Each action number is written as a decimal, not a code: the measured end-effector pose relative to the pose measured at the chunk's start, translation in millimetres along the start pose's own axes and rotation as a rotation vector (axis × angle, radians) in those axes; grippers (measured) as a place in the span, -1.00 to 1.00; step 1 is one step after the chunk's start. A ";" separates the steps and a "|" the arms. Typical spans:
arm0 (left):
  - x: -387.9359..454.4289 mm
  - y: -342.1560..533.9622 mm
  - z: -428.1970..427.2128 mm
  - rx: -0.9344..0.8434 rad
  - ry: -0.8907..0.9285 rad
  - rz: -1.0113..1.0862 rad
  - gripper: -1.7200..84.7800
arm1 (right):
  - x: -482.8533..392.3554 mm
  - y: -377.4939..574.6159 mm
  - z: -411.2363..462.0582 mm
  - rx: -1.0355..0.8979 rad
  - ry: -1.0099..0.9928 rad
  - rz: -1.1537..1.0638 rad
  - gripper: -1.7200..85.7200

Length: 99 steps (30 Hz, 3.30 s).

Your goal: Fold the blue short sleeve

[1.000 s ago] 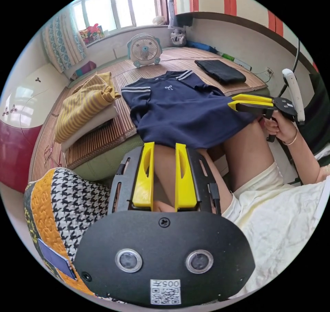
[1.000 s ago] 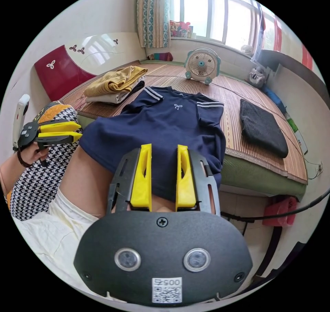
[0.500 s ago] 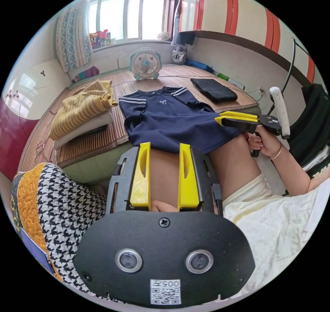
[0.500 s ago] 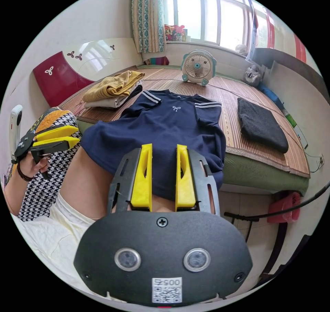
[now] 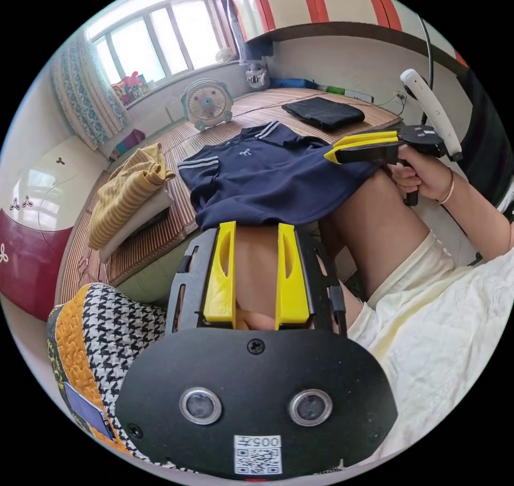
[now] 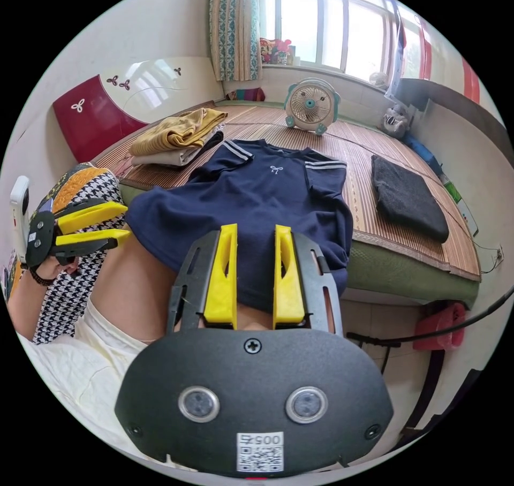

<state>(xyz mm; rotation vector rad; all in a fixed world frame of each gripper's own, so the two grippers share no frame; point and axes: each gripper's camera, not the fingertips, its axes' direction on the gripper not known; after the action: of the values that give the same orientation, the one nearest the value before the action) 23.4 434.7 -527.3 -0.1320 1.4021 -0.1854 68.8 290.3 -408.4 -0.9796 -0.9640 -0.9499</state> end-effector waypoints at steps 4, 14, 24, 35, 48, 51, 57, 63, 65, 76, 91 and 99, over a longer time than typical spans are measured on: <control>5.5 -0.4 7.9 -0.041 -0.041 0.066 -0.70 | -1.1 3.7 4.1 -0.001 -0.002 0.000 -0.77; 0.1 -0.3 11.0 -0.039 0.000 0.033 -0.93 | 3.5 14.0 11.6 0.010 -0.018 0.015 -0.80; -3.2 3.9 -9.4 0.048 -0.017 0.045 -0.77 | 12.4 22.3 17.1 0.022 -0.047 0.042 -0.78; 4.4 -9.7 9.8 -0.059 -0.015 0.308 -0.70 | 18.6 26.2 26.1 0.026 -0.055 0.046 -0.75; -11.8 -24.1 8.8 -0.073 0.028 0.292 -0.86 | 31.4 29.6 33.9 0.034 -0.061 0.061 -0.77; -26.7 -27.5 0.0 -0.028 0.049 0.218 -0.86 | 35.0 29.9 35.5 0.037 -0.077 0.060 -0.77; -45.6 -41.4 -14.0 -0.035 0.058 0.263 -0.87 | 43.6 29.3 38.9 0.039 -0.127 0.059 -0.78; -53.5 -57.9 -19.8 -0.071 0.098 0.316 -0.87 | 43.3 29.8 42.1 0.040 -0.117 0.030 -0.79; -54.0 -60.2 -20.9 -0.069 0.094 0.322 -0.88 | 45.1 29.3 43.4 0.040 -0.116 0.036 -0.79; -66.2 -62.9 -17.7 -0.070 0.089 0.299 -0.87 | 57.8 29.2 45.8 0.049 -0.145 0.052 -0.78; -78.8 -24.7 -2.8 -0.064 0.154 0.213 -0.89 | 63.9 26.0 60.6 -0.007 -0.130 0.081 -0.79; -68.4 20.7 11.7 -0.175 0.278 0.118 -0.95 | 54.4 21.2 64.7 -0.038 -0.073 0.088 -0.78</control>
<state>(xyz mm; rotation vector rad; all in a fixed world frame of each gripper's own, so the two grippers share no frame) 25.2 469.0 -463.5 -0.1724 1.6976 0.0181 90.3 346.5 -345.4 -1.0861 -0.9586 -0.8666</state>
